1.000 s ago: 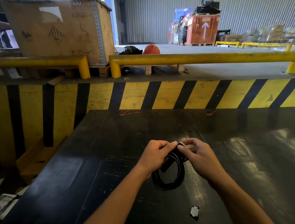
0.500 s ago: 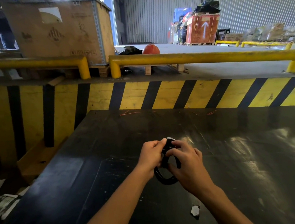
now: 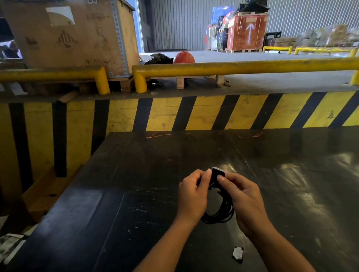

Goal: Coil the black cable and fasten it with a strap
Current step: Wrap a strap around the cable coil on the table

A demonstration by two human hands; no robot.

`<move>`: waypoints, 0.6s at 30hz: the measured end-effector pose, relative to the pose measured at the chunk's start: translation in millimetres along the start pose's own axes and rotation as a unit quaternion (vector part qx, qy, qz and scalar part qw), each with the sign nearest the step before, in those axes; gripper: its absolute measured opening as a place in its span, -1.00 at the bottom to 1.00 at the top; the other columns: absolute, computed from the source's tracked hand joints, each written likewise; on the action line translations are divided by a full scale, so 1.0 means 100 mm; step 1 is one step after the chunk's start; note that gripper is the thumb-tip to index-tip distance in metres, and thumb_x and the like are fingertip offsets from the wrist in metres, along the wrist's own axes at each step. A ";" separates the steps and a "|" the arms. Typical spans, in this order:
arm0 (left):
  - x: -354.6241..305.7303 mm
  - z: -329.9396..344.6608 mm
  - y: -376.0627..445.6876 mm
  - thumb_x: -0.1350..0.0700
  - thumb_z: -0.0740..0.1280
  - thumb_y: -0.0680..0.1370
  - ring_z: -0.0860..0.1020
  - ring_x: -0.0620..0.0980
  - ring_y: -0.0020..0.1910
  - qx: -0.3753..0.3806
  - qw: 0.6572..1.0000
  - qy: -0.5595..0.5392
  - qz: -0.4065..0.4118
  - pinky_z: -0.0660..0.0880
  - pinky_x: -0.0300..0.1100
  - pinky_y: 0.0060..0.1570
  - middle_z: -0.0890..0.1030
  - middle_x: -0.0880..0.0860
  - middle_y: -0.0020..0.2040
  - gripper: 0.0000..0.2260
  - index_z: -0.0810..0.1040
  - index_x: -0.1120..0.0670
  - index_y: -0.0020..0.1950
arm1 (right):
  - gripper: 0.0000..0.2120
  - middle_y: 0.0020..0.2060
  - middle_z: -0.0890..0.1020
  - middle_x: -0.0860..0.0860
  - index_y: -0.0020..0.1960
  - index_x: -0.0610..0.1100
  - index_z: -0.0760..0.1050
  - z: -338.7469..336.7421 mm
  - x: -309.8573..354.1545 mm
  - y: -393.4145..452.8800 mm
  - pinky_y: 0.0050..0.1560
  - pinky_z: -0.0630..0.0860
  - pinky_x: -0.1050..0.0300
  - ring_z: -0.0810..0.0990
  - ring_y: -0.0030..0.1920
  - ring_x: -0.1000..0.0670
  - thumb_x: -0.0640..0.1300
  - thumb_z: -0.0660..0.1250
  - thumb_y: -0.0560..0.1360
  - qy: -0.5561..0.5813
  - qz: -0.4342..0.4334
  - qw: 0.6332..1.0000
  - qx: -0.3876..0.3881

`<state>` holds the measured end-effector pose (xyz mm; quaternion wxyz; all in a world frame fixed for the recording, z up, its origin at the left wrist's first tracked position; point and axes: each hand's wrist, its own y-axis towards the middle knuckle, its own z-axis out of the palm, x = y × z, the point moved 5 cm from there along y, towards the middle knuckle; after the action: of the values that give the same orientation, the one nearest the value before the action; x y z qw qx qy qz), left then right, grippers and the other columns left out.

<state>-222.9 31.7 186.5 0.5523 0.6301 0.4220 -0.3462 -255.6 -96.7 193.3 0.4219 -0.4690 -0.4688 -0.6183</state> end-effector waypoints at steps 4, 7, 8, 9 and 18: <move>0.03 0.06 -0.10 -0.06 0.21 0.57 0.47 -0.06 -0.44 -0.001 0.999 0.023 0.046 0.43 -0.12 -0.45 0.54 0.03 -0.40 -0.72 0.52 0.06 -0.25 | -0.93 -0.24 0.72 -0.13 -0.14 -0.17 0.68 -0.07 -0.07 -0.05 -0.12 0.61 0.10 0.68 -0.17 -0.08 -0.24 0.41 0.42 0.021 0.009 1.000 -0.013; 0.10 0.09 -0.18 -0.03 0.22 0.58 0.47 -0.14 -0.44 0.020 0.999 0.029 0.038 0.38 -0.33 -0.46 0.52 -0.12 -0.42 -0.76 0.51 -0.04 -0.27 | -0.93 -0.26 0.72 -0.13 -0.18 -0.14 0.69 -0.12 -0.15 -0.10 -0.20 0.62 0.18 0.69 -0.20 -0.07 -0.23 0.42 0.42 0.001 -0.001 1.000 -0.020; 0.13 0.10 -0.21 -0.06 0.21 0.57 0.50 -0.11 -0.41 0.030 0.999 0.027 0.029 0.42 -0.31 -0.44 0.55 -0.09 -0.39 -0.75 0.53 -0.01 -0.25 | -0.92 -0.25 0.72 -0.12 -0.17 -0.15 0.69 -0.14 -0.19 -0.12 -0.17 0.62 0.16 0.70 -0.18 -0.08 -0.23 0.41 0.43 -0.009 -0.006 1.000 -0.018; 0.17 0.12 -0.25 -0.10 0.20 0.56 0.53 -0.08 -0.37 0.041 0.999 0.026 0.020 0.46 -0.27 -0.39 0.58 -0.03 -0.35 -0.72 0.56 0.03 -0.21 | -0.92 -0.24 0.73 -0.11 -0.15 -0.15 0.69 -0.14 -0.23 -0.14 -0.14 0.62 0.14 0.70 -0.17 -0.08 -0.22 0.41 0.43 -0.018 -0.009 1.000 -0.014; 0.73 0.15 -0.82 -0.18 0.28 0.50 0.52 -0.20 -0.37 0.156 0.976 0.012 -0.153 0.45 -0.26 -0.37 0.58 -0.04 -0.27 -0.72 0.58 0.02 -0.08 | -0.75 -0.35 0.69 -0.12 -0.01 -0.01 0.46 -0.29 -0.92 -0.42 -0.36 0.55 0.19 0.69 -0.32 -0.04 -0.21 0.45 0.41 -0.074 0.072 0.994 -0.039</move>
<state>-267.9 30.1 85.2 0.3820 0.6409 0.4609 -0.4805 -282.5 -108.9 92.8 0.4107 -0.5619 -0.4396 -0.5677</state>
